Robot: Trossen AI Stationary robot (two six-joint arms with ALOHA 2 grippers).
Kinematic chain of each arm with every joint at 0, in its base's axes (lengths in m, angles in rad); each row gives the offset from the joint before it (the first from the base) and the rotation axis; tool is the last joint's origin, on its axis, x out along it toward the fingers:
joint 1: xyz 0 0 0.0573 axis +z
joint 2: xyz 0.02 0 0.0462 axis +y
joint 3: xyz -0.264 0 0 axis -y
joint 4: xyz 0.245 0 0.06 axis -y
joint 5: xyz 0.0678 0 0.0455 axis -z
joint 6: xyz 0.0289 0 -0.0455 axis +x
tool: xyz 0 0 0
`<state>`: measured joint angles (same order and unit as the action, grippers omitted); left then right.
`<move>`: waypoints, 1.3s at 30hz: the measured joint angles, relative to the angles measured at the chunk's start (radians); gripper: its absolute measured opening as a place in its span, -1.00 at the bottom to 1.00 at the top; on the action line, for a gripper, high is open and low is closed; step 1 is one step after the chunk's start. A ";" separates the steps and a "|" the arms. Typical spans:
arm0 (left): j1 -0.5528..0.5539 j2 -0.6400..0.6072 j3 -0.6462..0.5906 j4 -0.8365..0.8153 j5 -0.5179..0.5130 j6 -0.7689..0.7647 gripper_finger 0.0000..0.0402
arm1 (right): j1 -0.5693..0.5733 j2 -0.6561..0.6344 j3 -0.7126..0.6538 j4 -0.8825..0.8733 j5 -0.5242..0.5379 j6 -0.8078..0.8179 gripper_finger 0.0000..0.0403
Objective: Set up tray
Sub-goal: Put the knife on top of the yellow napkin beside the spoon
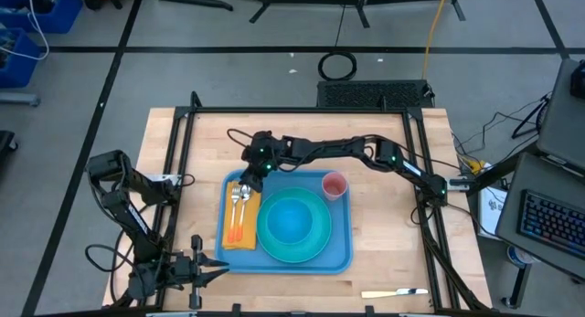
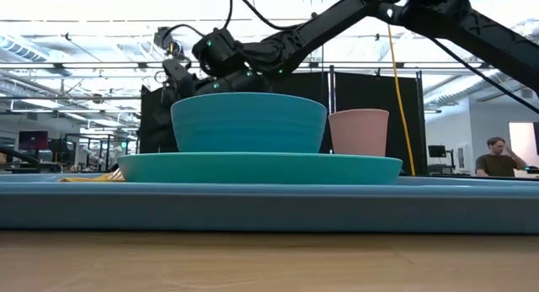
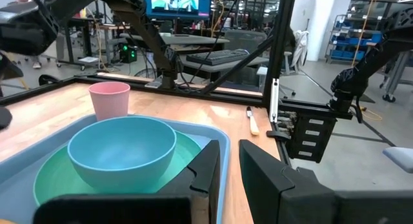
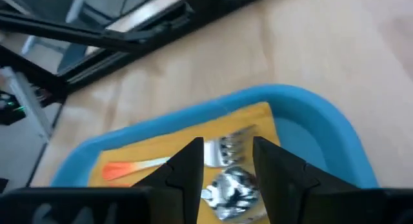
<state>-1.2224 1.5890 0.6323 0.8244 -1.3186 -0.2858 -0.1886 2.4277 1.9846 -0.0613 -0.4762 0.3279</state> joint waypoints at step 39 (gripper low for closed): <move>0.123 0.000 0.000 -0.019 0.255 -0.063 -0.69 | 0.384 -0.799 -0.475 -0.780 0.439 -0.134 -1.00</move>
<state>-1.0994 1.5890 0.6323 0.8051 -1.0639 -0.3493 0.1952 1.6285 1.5092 -0.8414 -0.0377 0.1941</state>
